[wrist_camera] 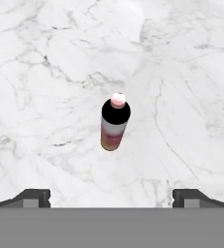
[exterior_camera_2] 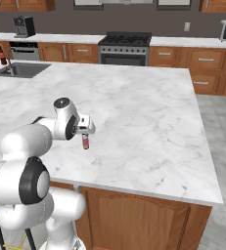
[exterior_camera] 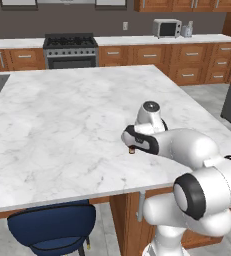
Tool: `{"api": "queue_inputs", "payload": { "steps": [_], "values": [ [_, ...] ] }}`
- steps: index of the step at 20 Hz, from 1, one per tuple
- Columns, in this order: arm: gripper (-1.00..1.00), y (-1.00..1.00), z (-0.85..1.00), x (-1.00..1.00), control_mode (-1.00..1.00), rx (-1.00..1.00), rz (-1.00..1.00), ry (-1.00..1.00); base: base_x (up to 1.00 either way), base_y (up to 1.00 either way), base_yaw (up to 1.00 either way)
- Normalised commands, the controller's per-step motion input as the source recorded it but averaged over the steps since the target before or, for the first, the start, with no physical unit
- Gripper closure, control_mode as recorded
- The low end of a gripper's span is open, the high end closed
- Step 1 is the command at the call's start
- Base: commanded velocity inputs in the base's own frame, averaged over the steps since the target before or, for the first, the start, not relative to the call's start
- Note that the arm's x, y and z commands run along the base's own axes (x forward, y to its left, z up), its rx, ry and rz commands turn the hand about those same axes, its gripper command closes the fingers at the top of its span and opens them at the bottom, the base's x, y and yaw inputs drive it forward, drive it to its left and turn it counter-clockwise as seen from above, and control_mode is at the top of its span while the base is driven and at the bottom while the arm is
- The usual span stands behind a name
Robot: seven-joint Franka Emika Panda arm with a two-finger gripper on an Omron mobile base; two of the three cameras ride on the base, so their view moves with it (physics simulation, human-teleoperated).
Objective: Place the large bottle from the dining counter next to the other large bottle outside the sink, and place the small bottle from the dining counter next to the other small bottle inside the sink.
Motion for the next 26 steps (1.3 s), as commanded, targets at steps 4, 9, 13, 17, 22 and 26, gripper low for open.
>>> {"api": "queue_inputs", "payload": {
  "steps": [4,9,13,17,22,26],
  "values": [
    [-1.00,0.00,-0.23,0.00,-1.00,0.00,0.00,0.00,0.00,0.00,0.00],
    [-1.00,0.00,-0.04,0.00,-1.00,0.00,0.00,0.00,0.00,0.00,0.00],
    [-1.00,0.00,0.00,0.03,-1.00,0.00,0.00,0.00,0.00,0.00,0.00],
    [-1.00,0.00,0.00,0.08,-1.00,0.00,0.00,0.00,0.00,0.00,0.00],
    [-1.00,0.00,0.00,0.15,-1.00,0.00,0.00,0.00,0.00,0.00,0.00],
    [-1.00,0.00,0.00,0.18,-1.00,0.00,0.00,0.00,0.00,0.00,0.00]
  ]
}}
